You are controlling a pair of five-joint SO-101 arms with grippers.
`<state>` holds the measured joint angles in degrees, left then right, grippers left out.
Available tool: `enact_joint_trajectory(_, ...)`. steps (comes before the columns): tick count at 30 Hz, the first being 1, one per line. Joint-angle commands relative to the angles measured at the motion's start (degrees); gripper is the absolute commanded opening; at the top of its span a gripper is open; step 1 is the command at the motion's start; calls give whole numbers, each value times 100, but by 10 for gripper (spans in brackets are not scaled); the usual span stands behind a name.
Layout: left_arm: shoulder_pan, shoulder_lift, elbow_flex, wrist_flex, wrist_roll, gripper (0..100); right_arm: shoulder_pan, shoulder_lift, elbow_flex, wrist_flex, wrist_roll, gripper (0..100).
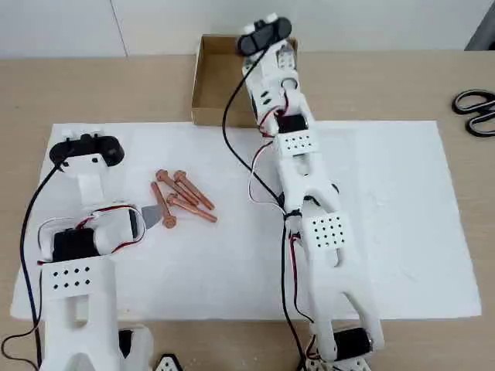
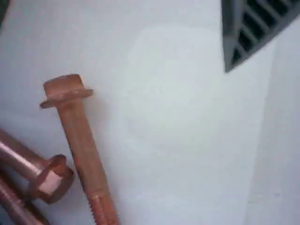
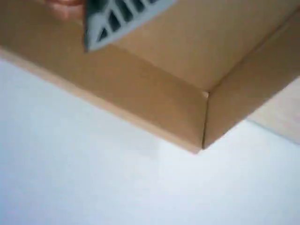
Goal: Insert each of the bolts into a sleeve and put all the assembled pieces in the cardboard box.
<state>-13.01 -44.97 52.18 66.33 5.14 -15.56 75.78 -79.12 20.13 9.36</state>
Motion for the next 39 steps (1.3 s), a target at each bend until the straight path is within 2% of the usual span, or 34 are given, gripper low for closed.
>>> enact_joint_trajectory(1, -35, -62, -13, -9, 0, 301, 57, -127, -1574, 1156, 53, 210)
enact_joint_trajectory(8, -35, -62, -13, -9, 0, 301, 549, -664, -1758, 2756, 26, 210)
enact_joint_trajectory(14, -35, -62, -13, 9, -9, 301, 857, -2308, -1749, 5095, 9, 210)
enact_joint_trajectory(21, -35, -62, -13, 35, 0, 301, 1015, -3266, -1749, 7530, 0, 210)
enact_joint_trajectory(26, -35, -62, -13, 35, 0, 301, 1341, -3556, -1741, 7644, 0, 209)
enact_joint_trajectory(39, -35, -62, -4, 44, 0, 301, 1543, -4593, -1424, 7670, 44, 209)
